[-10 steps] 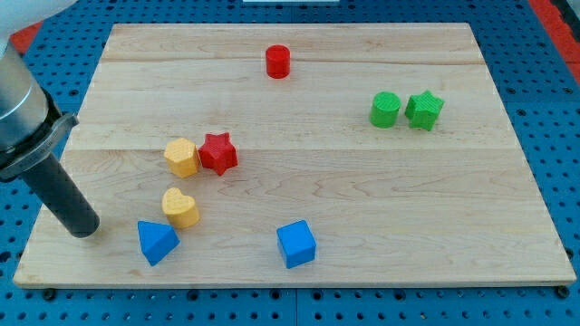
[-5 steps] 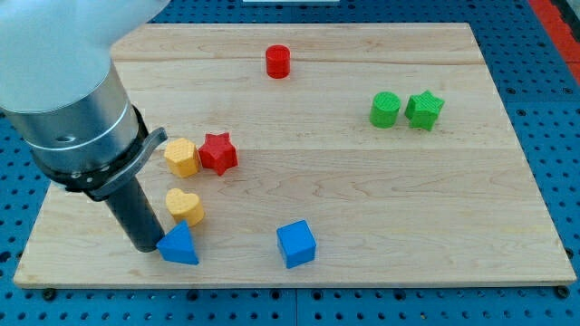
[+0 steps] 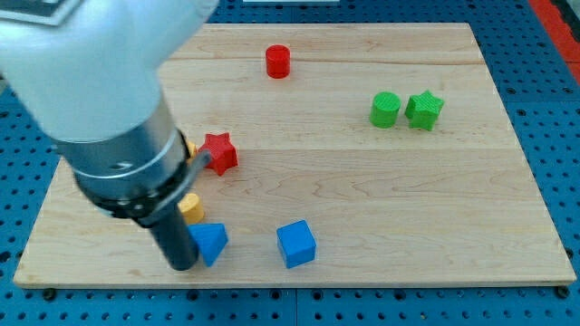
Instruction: Place the blue triangle to the left of the blue cube
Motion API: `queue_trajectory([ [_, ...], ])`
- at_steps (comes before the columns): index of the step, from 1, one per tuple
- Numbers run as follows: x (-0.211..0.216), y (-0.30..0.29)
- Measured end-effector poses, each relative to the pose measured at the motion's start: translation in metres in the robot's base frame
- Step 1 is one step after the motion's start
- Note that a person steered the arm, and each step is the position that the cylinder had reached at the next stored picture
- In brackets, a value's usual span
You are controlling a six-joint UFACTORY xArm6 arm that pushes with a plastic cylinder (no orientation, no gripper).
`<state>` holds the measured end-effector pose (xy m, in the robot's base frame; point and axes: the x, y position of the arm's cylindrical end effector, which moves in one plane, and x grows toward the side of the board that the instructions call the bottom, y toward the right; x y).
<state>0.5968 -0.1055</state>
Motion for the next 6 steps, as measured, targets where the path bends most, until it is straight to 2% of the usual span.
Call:
queue_trajectory([
  [1,0.0,0.03],
  [3,0.013,-0.039],
  [4,-0.012,-0.038],
  [6,-0.034,0.013],
])
